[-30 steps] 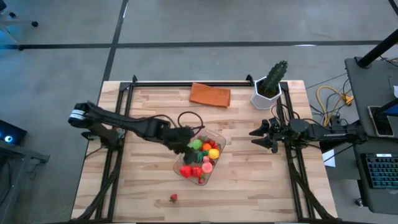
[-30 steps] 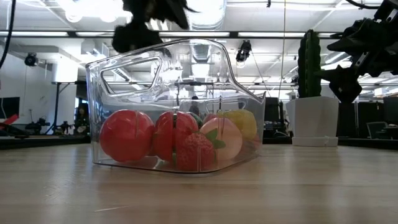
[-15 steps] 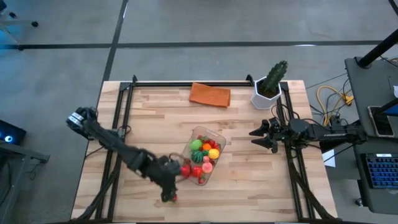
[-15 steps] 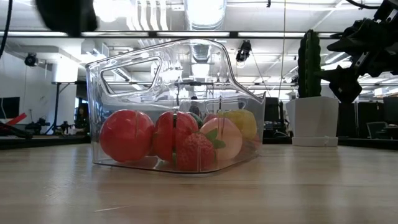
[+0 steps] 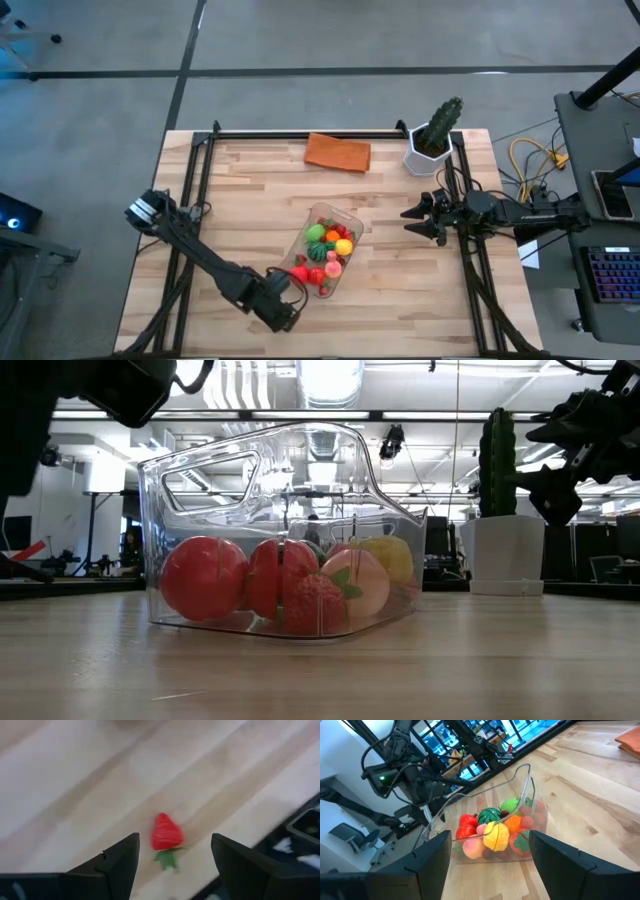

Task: Pick and placing Produce into tupperware
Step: Put the strawberry into the transparent bin

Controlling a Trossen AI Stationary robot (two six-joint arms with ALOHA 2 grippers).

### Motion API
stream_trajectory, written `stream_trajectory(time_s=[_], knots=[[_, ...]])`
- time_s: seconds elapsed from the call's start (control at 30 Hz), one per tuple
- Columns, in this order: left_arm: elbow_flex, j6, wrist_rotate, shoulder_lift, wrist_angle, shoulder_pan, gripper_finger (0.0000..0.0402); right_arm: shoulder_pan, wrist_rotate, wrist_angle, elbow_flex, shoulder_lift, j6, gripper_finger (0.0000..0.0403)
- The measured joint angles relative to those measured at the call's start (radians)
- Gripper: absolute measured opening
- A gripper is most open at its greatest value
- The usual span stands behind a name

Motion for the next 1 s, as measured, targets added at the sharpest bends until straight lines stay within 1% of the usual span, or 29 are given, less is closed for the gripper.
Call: stream_trajectory(time_s=[0.17,0.3,0.43,0.63,1.0], knots=[[0.005,-0.061,0.001,0.014,0.074,-0.005,0.0233,0.0,0.0,0.0,0.0,0.001,0.0,0.0258],[0.004,-0.066,0.029,0.03,0.072,-0.007,0.0233,0.0,0.0,0.0,0.0,0.001,0.0,0.0258],[0.003,-0.111,0.041,0.047,0.067,-0.011,0.0233,0.0,0.0,0.0,0.0,0.001,0.0,0.0258],[0.0,-0.139,0.065,0.052,0.047,-0.018,0.0233,0.0,0.0,0.0,0.0,0.001,0.0,0.0258],[-0.021,-0.138,0.064,0.052,0.048,-0.022,0.0233,0.0,0.0,0.0,0.0,0.001,0.0,0.0258]])
